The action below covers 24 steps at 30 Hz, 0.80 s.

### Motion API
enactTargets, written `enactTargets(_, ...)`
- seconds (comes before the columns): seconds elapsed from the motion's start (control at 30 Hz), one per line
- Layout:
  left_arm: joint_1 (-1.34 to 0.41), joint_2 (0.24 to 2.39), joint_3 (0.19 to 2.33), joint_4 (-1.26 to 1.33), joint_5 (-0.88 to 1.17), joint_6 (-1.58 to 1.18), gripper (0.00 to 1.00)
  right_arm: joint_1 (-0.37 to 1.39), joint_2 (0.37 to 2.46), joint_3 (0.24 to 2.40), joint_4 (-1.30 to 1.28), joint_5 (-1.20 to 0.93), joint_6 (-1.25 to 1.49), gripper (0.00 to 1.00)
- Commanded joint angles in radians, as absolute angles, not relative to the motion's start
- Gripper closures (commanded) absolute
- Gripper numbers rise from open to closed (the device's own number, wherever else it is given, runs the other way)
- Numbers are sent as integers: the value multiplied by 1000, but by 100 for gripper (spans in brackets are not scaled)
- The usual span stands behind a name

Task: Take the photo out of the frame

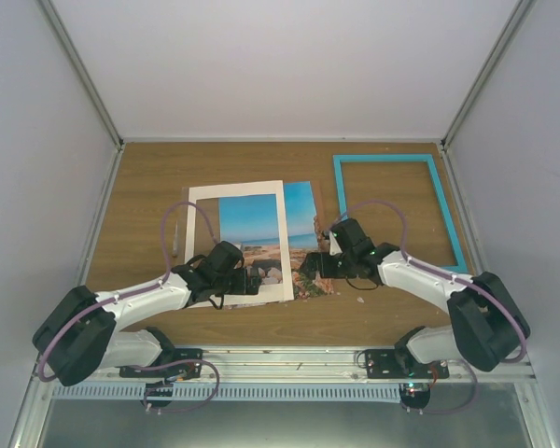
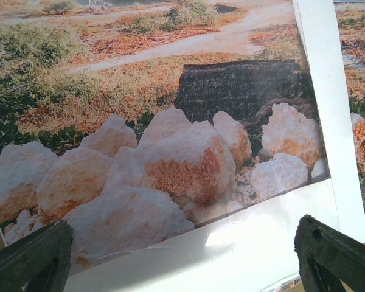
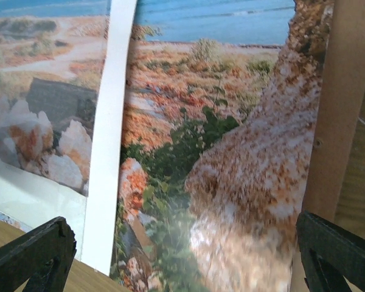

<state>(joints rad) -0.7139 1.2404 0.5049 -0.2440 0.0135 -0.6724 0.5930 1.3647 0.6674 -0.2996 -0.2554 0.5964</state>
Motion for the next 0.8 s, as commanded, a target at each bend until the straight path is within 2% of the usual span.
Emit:
enactTargets(0.0, -726, 1227, 500, -266, -12, -690, 1, 588, 1326, 638, -386, -246, 606, 1)
enactTargets(0.23, -726, 1234, 496, -263, -14, -690, 1, 588, 1263, 567, -406, -269, 634, 0)
enactTargets(0.77, -726, 1235, 485, -259, -12, -693, 1, 588, 1161, 561, -431, -319, 659, 0)
